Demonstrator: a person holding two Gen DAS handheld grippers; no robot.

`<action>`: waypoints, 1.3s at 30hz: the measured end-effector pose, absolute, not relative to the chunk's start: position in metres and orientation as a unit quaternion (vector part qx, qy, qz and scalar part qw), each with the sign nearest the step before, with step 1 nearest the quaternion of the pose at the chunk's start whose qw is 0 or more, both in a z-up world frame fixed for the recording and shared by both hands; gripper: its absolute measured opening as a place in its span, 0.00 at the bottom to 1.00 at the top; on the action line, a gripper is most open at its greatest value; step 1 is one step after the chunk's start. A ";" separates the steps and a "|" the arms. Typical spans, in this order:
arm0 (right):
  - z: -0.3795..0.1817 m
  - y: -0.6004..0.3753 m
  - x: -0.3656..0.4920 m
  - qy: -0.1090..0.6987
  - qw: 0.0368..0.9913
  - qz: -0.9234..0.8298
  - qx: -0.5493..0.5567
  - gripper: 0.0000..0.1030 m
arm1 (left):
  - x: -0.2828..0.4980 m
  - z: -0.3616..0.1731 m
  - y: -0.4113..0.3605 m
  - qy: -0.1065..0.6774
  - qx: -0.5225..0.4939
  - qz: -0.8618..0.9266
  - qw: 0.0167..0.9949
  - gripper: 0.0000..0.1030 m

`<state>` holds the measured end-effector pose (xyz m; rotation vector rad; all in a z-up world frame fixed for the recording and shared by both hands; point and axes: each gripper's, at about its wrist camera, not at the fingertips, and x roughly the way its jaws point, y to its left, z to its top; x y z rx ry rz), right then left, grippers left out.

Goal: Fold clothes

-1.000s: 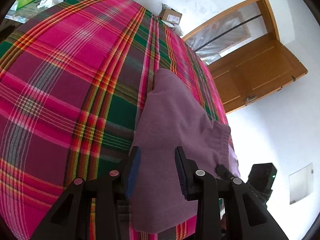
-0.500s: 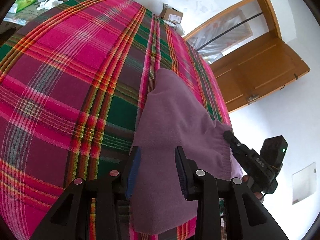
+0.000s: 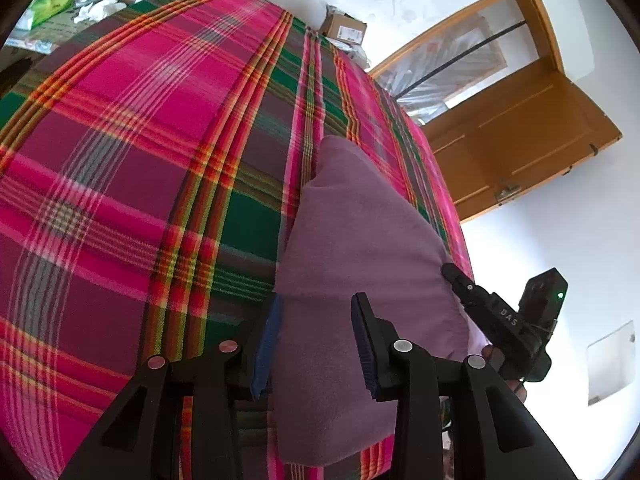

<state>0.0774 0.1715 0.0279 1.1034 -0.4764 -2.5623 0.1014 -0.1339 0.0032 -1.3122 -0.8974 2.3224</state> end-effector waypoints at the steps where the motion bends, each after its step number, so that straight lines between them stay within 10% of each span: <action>1: 0.033 0.167 0.082 -0.149 0.157 -0.902 0.373 0.18 | 0.100 0.007 -0.133 -0.313 -0.457 0.817 0.163 0.36; 11: 0.051 0.105 0.086 0.004 0.201 -0.917 0.343 0.18 | 0.048 0.040 -0.107 -0.254 -0.433 0.839 0.211 0.37; 39: 0.019 0.097 0.019 0.013 0.166 -0.880 0.445 0.15 | -0.016 0.010 -0.108 -0.284 -0.475 0.806 0.211 0.36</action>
